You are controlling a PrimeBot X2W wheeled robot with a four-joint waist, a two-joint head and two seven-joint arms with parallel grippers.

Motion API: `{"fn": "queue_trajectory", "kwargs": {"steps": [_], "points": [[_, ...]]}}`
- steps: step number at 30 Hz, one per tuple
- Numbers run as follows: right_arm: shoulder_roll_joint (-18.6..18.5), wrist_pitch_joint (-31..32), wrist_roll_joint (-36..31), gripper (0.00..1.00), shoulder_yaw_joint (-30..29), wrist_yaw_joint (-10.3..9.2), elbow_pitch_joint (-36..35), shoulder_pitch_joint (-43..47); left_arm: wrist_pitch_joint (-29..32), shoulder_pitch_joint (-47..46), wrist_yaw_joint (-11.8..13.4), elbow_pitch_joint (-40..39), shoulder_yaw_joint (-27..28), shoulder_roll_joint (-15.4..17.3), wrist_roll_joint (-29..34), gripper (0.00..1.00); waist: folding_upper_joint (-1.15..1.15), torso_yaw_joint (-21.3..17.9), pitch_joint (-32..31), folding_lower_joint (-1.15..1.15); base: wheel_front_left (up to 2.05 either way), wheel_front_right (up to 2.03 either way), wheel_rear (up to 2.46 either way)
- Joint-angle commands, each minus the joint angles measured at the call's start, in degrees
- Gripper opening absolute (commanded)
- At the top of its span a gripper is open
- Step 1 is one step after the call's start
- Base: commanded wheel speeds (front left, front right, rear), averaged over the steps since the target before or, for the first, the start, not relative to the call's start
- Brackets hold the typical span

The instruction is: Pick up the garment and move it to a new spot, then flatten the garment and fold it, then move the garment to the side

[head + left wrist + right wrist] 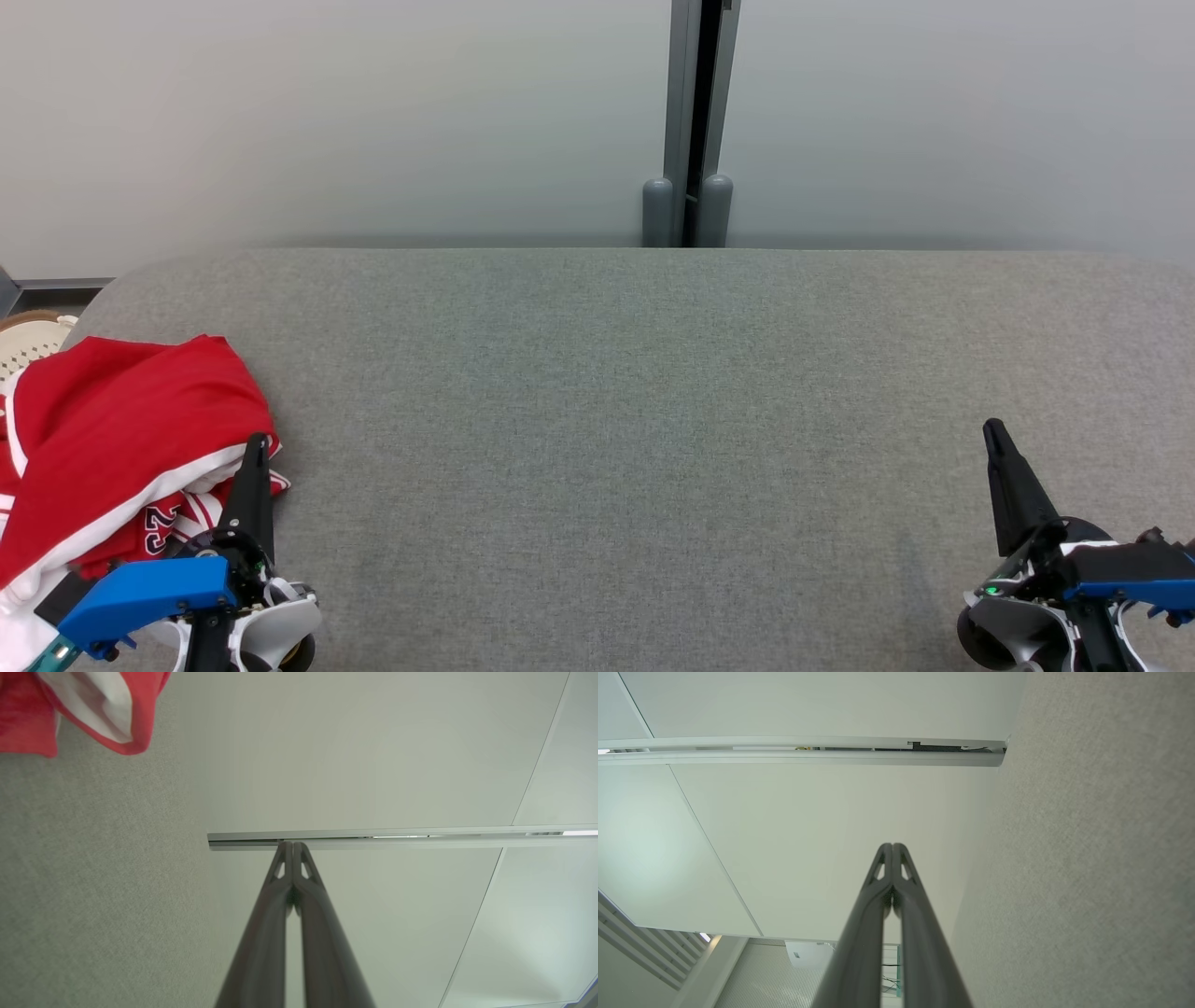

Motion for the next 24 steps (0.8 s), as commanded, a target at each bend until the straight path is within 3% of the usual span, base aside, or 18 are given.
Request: {"fn": "queue_trajectory", "kwargs": {"steps": [1,24], "points": [[-0.26,0.18,0.16,0.00,-0.10,0.02,-0.20,0.66,0.20,-0.46,-0.51,-0.28,0.04,0.13,-0.14,0.00,0.00,0.00,0.00,0.00,0.00,0.00,0.00],[-0.26,0.18,0.17,0.00,-0.09,0.02,-0.20,0.66,0.20,-0.46,-0.37,-0.27,0.04,0.13,-0.14,0.00,0.00,0.00,0.00,0.00,0.00,0.00,0.00]]}}
